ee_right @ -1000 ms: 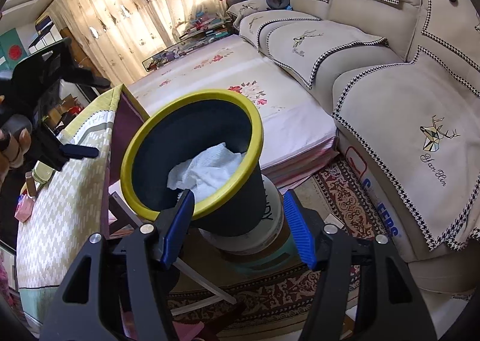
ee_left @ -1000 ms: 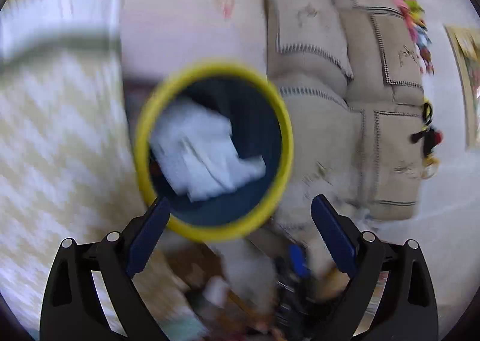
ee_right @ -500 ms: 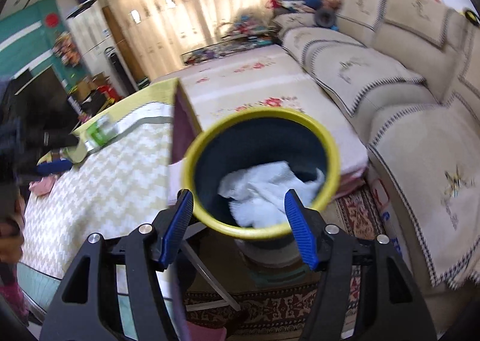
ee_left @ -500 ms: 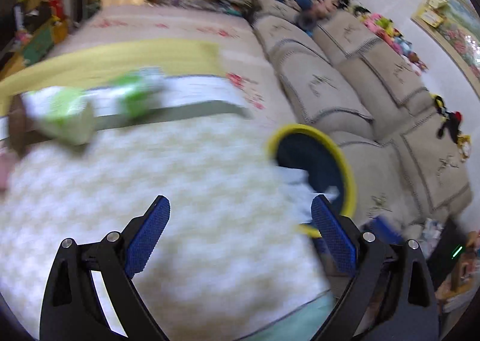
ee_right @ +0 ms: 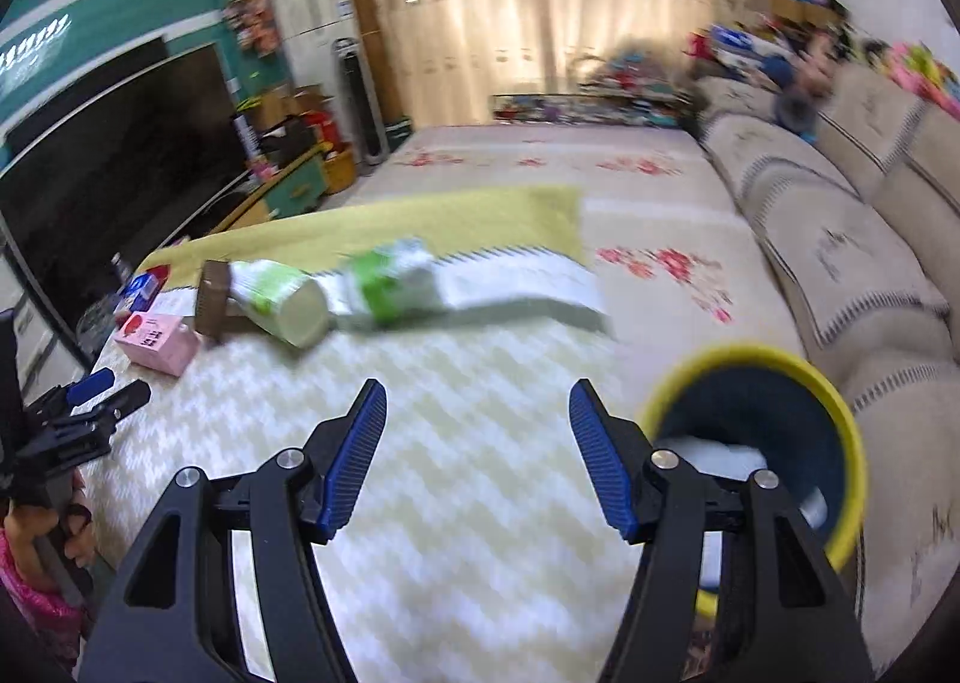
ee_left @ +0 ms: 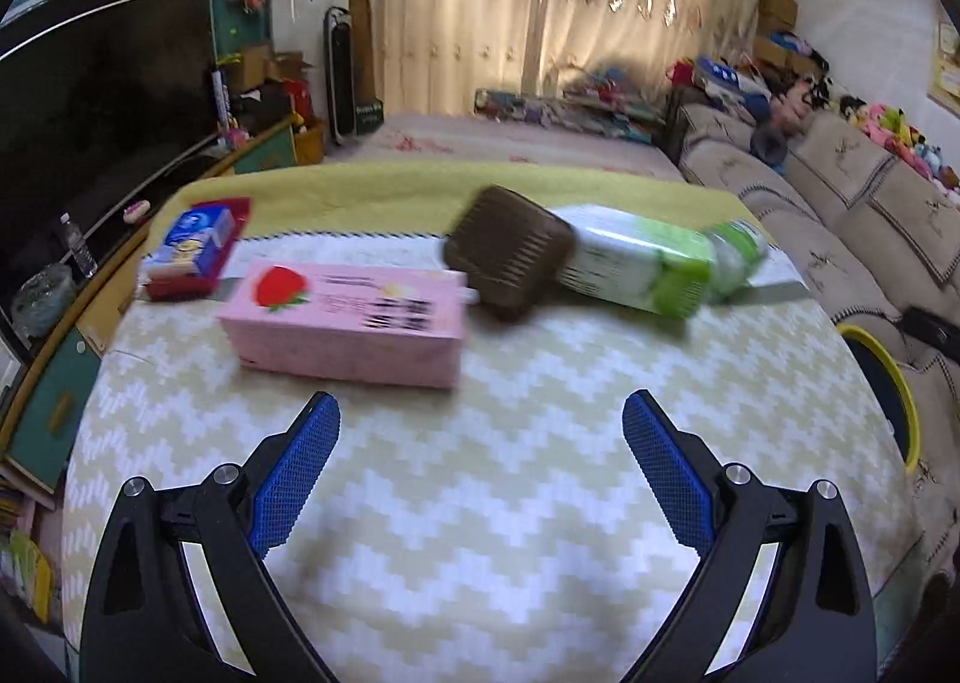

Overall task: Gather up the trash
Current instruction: 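Move both grippers back over the table toward the remaining items, then grasp the green-capped jar with the right gripper and drop it into the bin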

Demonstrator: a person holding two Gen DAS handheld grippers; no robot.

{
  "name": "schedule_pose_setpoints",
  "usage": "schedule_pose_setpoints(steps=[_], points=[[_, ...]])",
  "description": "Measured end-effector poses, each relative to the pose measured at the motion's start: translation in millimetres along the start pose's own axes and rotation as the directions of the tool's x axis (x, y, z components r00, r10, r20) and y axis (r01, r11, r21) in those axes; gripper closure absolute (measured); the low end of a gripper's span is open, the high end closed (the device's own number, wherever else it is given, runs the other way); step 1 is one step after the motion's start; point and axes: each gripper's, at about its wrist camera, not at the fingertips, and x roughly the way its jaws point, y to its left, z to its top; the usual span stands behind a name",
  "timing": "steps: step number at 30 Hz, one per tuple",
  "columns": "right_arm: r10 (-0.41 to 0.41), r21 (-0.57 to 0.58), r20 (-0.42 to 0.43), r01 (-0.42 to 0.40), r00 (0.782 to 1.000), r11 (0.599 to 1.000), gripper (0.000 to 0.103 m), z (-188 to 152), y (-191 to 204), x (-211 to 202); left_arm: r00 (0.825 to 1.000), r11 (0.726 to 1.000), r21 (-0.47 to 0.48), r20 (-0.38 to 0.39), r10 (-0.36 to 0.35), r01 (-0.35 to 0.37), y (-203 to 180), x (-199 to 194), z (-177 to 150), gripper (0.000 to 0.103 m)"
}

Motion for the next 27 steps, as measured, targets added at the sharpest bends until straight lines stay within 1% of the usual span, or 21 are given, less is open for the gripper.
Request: schedule_pose_setpoints(steps=[2, 3, 5, 6, 7, 10, 14, 18, 25, 27], points=[[0.016, -0.071, 0.015, -0.014, 1.0, 0.997, 0.034, 14, 20, 18, 1.0, 1.0, -0.02, 0.006, -0.022, 0.022, 9, -4, -2, 0.009], [0.026, -0.099, 0.017, -0.024, 1.0, 0.995, 0.032, 22, 27, 30, 0.999, 0.998, -0.036, 0.004, -0.049, 0.049, 15, -3, -2, 0.009], [0.037, -0.138, 0.014, -0.035, 0.999, 0.99, 0.03, 32, 35, 48, 0.998, 0.997, -0.044, 0.008, -0.064, 0.064, 12, -2, -3, 0.008], [0.028, -0.156, 0.011, -0.026, 1.0, 0.987, 0.029, 38, 37, 60, 0.998, 0.997, -0.04, 0.01, -0.062, 0.063, 9, -1, -4, 0.008], [0.019, -0.167, 0.003, -0.018, 1.0, 0.986, 0.028, 41, 39, 68, 0.998, 0.998, -0.03, 0.011, -0.057, 0.058, 7, 0, -5, 0.008], [0.036, -0.191, -0.047, -0.045, 0.998, 0.981, 0.027, 47, 42, 93, 0.999, 0.999, -0.007, 0.003, -0.054, 0.054, -5, 1, -8, 0.007], [0.006, -0.233, -0.09, -0.027, 0.996, 0.972, 0.026, 49, 45, 117, 0.998, 0.998, -0.003, 0.0, -0.06, 0.06, -10, 2, -9, 0.007], [0.015, -0.237, -0.104, -0.039, 0.994, 0.971, 0.022, 52, 45, 131, 0.997, 0.997, -0.007, -0.009, -0.072, 0.072, -11, 3, -10, 0.007], [0.04, -0.222, -0.132, -0.069, 0.99, 0.973, 0.022, 53, 44, 152, 0.995, 0.995, -0.01, -0.028, -0.1, 0.099, -13, 8, -12, 0.007], [0.043, -0.22, -0.133, -0.072, 0.99, 0.973, 0.035, 53, 45, 155, 0.994, 0.995, -0.007, -0.03, -0.103, 0.103, -14, 8, -12, 0.007]])
